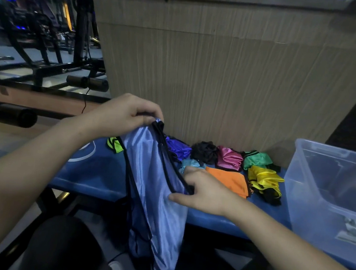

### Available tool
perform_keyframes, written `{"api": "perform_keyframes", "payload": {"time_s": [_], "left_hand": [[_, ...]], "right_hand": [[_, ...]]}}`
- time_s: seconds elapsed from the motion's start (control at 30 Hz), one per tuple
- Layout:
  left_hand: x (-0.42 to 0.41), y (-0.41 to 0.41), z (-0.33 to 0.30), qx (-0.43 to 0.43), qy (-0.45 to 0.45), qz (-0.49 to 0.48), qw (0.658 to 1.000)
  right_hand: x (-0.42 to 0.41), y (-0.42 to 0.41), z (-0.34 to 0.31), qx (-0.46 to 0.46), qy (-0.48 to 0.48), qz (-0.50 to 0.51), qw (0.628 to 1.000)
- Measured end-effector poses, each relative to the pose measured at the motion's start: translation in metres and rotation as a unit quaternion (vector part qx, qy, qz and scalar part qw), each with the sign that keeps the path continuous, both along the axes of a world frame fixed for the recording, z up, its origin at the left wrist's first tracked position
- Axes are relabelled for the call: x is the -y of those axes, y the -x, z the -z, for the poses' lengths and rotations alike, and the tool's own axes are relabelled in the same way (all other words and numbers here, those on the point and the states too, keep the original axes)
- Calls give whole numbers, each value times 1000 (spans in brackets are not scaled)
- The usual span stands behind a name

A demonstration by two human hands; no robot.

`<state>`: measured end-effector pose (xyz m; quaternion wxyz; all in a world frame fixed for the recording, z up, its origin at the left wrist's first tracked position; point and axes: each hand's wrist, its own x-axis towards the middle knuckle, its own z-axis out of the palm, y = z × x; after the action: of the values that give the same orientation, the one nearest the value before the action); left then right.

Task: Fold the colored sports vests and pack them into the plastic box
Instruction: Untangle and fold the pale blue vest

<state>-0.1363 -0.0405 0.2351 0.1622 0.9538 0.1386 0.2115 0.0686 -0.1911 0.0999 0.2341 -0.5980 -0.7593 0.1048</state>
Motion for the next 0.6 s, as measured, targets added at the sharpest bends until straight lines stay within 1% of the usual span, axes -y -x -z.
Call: {"api": "perform_keyframes", "payload": {"time_s": [0.03,0.07,0.13,0.17,0.23,0.33,0.4,0.47,0.53,0.6], "left_hand": [[0,1,-2,9,5,3,1000],[0,3,-3,13,11,6,1000],[0,4,-4,10,22,7,1000],[0,5,-4,7,24,5,1000],[-1,7,-4,12,22,-4,1000],[-4,11,-5,16,21,-19,999],[-5,13,-4,4,14,-26,1000],[-6,16,-4,-5,-3,-34,999],[-9,20,-4,-4,-14,-46,999],[-13,25,-4,4,-7,-60,998]], "right_hand": [[2,1,-3,-54,68,8,996],[3,0,-1,-88,109,11,990],[7,2,-3,-108,141,11,984],[8,4,-4,-95,143,12,985],[9,8,-7,-25,150,27,988],[14,14,-12,148,175,42,972],[17,16,-17,230,143,41,962],[18,10,-15,260,87,30,961],[15,-3,-7,231,30,23,972],[15,-15,1,172,-30,25,984]]}}
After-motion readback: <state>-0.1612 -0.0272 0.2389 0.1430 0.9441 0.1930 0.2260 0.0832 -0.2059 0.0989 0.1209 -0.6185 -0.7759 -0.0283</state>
